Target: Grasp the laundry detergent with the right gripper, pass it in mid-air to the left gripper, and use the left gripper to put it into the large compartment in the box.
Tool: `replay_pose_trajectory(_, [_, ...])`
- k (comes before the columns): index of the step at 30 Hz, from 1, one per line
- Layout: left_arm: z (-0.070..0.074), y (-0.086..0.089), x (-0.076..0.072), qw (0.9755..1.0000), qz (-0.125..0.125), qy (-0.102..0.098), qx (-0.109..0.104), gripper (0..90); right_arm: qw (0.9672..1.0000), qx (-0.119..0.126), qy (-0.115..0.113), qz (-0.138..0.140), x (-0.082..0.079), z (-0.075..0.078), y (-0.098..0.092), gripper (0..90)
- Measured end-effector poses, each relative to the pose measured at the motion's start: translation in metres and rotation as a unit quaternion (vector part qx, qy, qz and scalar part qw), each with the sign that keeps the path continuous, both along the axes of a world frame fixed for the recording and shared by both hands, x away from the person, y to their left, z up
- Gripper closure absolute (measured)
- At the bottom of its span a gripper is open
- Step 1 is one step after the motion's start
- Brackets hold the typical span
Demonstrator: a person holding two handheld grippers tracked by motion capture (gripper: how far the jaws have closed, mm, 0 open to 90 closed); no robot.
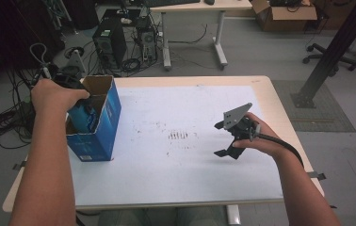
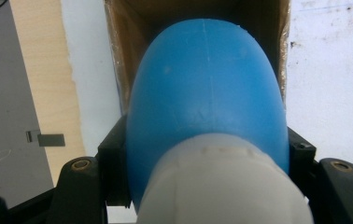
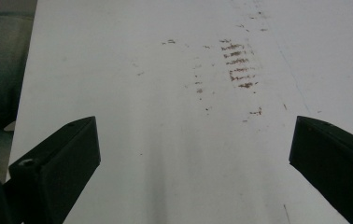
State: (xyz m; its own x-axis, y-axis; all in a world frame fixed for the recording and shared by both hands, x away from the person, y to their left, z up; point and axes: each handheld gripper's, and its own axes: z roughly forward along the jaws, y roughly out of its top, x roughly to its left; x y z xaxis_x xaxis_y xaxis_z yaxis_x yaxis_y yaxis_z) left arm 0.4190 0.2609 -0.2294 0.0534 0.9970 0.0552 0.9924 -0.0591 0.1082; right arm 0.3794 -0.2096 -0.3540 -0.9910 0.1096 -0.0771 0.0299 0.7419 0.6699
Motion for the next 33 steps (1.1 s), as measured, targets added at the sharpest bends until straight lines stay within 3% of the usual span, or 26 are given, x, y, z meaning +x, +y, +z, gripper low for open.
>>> replay_pose_trajectory(33, [-0.045,-0.001,0.001,0.9999,-0.001,0.016,0.005,37.9,1.0000,0.000,0.004,0.002,0.000,-0.006,0.000,2.0])
